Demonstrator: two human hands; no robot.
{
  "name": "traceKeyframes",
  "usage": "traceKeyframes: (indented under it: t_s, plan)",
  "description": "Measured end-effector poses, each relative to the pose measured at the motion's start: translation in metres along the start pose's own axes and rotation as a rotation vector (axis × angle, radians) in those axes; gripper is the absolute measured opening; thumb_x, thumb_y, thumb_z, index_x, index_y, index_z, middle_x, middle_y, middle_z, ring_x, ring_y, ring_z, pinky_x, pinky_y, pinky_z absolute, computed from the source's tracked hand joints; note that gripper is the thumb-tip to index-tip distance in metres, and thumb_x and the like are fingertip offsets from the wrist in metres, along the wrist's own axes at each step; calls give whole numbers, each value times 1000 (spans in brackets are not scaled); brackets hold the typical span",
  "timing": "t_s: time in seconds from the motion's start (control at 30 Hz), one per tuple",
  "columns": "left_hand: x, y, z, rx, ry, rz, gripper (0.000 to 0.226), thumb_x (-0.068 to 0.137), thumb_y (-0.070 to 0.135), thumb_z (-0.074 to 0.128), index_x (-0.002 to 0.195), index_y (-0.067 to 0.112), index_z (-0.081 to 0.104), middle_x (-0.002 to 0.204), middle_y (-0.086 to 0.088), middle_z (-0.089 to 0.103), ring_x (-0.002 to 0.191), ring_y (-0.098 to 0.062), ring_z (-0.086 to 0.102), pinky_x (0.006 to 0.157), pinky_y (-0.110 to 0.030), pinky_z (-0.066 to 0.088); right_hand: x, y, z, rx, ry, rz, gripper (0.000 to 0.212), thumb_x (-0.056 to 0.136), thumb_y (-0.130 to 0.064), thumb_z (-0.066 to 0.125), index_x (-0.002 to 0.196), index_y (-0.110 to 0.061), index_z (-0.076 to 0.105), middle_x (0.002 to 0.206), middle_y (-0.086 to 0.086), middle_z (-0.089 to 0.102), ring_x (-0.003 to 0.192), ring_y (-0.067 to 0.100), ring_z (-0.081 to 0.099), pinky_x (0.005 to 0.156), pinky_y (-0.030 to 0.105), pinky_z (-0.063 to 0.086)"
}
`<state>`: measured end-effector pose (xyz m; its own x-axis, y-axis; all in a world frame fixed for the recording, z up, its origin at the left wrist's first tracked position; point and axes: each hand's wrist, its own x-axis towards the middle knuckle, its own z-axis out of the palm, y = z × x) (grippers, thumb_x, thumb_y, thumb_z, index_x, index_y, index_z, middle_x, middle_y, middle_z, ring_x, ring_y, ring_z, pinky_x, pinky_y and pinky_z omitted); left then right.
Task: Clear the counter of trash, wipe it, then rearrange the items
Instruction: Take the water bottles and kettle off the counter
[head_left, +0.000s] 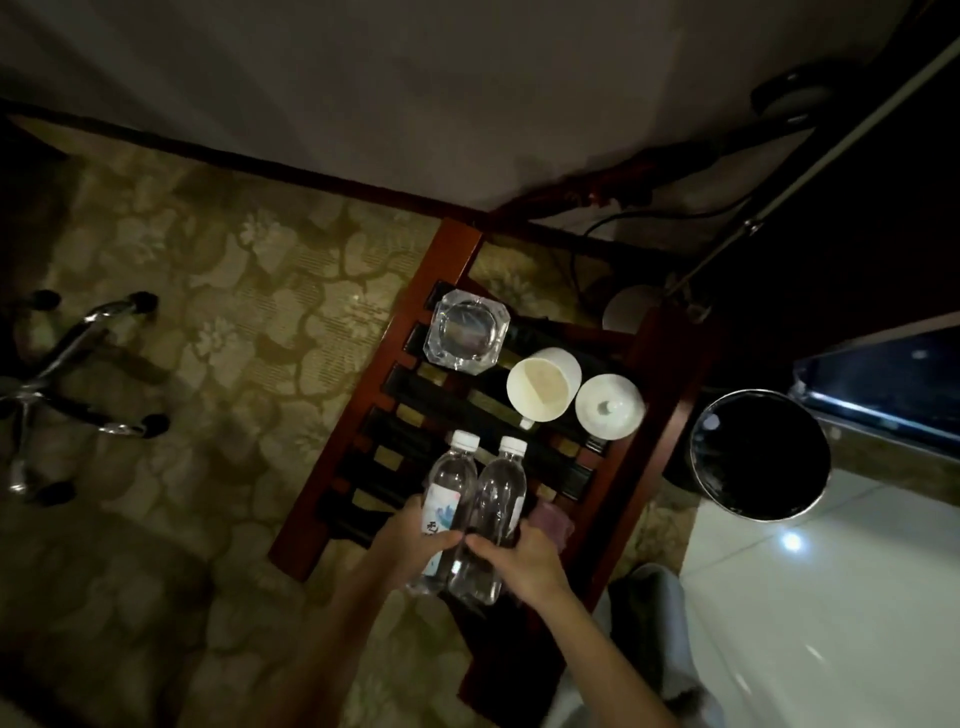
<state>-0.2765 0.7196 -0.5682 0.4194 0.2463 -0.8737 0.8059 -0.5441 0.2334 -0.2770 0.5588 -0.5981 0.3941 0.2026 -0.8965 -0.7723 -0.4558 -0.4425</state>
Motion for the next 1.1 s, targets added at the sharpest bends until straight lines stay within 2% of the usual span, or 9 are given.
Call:
traceKeyframes:
  t_s: [0.17,0.3,0.4,0.57,0.7,0.77,0.83,0.97,1.1]
  plan:
    - [38,7,16,34,-33,22,50,82,23,73,122,5,47,107,-5,59,94,-17,57,68,-22,42,30,3,-12,2,44,43,36,76,-39,77,105,-18,72,100,1,72,95,15,67,86,25,51]
    - [63,9,19,83,-19,37,55,82,28,73,123,3,48,120,-9,60,102,-21,59,83,-30,46,42,3,-10,-33,57,65,40,75,-45,76,103,-17,74,103,4,73,95,17,67,82,26,52]
    - [73,12,16,149,3,49,66,84,30,71,134,1,40,129,-15,56,115,-30,57,93,-38,47,47,2,-7,-81,83,72,41,78,-41,75,108,-13,72,108,5,71,99,18,66,74,19,44]
    - [77,10,14,196,32,68,71,84,30,71,139,2,37,131,-17,56,118,-31,56,95,-39,46,47,1,-2,-94,111,88,46,79,-43,73,111,-9,70,112,9,71,102,20,66,79,21,48]
    - [70,5,14,191,54,62,74,84,29,71,143,4,34,138,-16,52,125,-31,50,102,-42,43,36,-3,-6,-144,92,63,36,86,-34,67,111,-7,67,113,8,69,106,22,63,79,22,45]
    - [62,5,13,180,64,60,75,83,29,71,144,6,34,138,-14,52,125,-30,50,102,-42,42,28,-9,-13,-172,106,29,31,87,-29,66,107,-5,66,108,9,69,105,23,63,75,23,43]
    - [52,9,11,195,74,73,72,84,26,71,143,7,35,136,-14,54,123,-29,52,99,-37,44,21,-16,-21,-210,123,-17,31,87,-29,67,106,-5,65,107,10,68,106,24,63,80,27,45]
    - [26,25,1,224,53,128,60,85,19,70,137,7,42,132,-11,56,117,-26,56,87,-27,43,-3,-33,-38,-355,115,-118,39,87,-32,65,119,-11,56,118,7,64,111,26,59,88,32,46]
    - [-16,49,-16,204,61,275,53,83,15,72,131,6,50,121,-12,61,112,-26,59,94,-32,48,-38,-56,-55,-569,144,-248,38,87,-34,63,117,-12,53,117,9,62,109,30,59,84,35,48]
